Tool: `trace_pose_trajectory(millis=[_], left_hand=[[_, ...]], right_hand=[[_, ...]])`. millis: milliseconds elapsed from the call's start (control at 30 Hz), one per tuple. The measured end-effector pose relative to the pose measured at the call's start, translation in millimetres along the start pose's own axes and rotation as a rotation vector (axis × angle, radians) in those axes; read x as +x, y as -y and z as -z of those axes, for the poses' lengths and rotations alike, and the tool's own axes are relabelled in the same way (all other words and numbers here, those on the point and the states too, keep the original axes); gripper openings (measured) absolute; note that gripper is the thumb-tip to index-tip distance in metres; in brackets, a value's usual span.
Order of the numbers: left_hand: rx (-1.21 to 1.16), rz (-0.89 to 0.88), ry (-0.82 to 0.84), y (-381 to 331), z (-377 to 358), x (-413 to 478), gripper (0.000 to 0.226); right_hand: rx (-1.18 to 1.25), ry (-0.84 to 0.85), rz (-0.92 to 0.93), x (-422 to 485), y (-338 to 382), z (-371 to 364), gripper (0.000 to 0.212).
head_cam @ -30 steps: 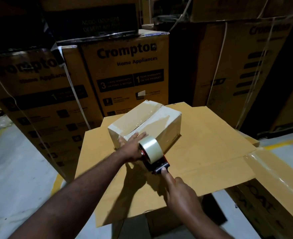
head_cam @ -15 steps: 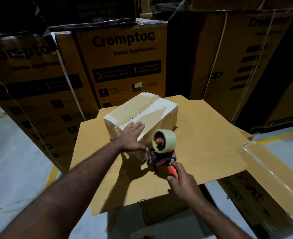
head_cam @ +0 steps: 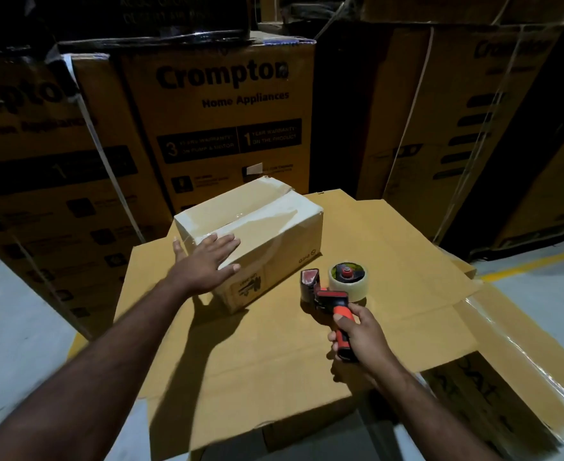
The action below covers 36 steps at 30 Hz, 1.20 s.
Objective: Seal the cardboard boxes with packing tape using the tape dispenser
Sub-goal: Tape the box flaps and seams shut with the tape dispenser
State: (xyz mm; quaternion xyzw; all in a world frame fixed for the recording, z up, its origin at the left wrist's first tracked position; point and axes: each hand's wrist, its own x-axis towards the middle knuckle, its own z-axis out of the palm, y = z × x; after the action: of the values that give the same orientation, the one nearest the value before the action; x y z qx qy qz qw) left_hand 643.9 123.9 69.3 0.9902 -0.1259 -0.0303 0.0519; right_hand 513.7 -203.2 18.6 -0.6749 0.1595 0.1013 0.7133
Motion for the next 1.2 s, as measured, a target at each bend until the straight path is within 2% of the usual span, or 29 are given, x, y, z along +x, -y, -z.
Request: trace_pose_trajectory(millis=[200,333,467,567,600,633,667,733,800,833,933,1000,1100,1200], left_hand=[[-0.053,0.018,-0.203,29,-18,2,0.092],[-0.098,0.12,-0.234,6,-27,-5,0.085],[-0.104,0.138,-0.182,-6,-27,-19,0.084],[-0.089,0.134,-0.154,-2,-25,-25,0.083],[-0.087,0.147,-0.147,-1,-21,-27,0.081],[-0.075,0.166,-0.137,-3,-19,-28,0.077],[-0.067,0.193,-0.125,-6,-17,-30,0.074],[-0.132,0.27,-0.142,-19,-17,-32,0.071],[-0.31,0.353,-0.258,-38,-24,-30,0.072],[-0.437,0.394,-0.357,-48,-30,-27,0.072],[-0.77,0.494,-0.721,-65,-52,-12,0.064],[-0.888,0.556,-0.888,-69,-61,-2,0.059],[-1.045,0.66,-0.965,-72,-60,5,0.066],[-1.185,0.726,-0.903,-67,-61,6,0.071]], right_hand=[[-0.003,-0.12,0.024,49,-3,11,0.042],[-0.108,-0.191,0.031,81,-3,10,0.04],[-0.645,-0.262,0.041,115,9,9,0.045],[-1.315,-0.206,-0.056,131,45,7,0.038],[-1.485,-0.231,-0.058,134,64,2,0.04],[-1.556,-0.261,-0.003,135,85,-7,0.039],[-1.545,-0.281,0.112,135,104,-18,0.037],[-1.359,-0.232,0.439,132,136,-53,0.037],[-1.195,-0.052,0.742,127,155,-96,0.041],[-1.138,0.077,0.824,126,158,-119,0.04],[-0.982,0.439,0.884,127,142,-175,0.038],[-0.93,0.531,0.891,128,121,-195,0.038],[-0.944,0.53,0.953,130,102,-202,0.039],[-0.926,0.578,0.998,137,101,-197,0.039]])
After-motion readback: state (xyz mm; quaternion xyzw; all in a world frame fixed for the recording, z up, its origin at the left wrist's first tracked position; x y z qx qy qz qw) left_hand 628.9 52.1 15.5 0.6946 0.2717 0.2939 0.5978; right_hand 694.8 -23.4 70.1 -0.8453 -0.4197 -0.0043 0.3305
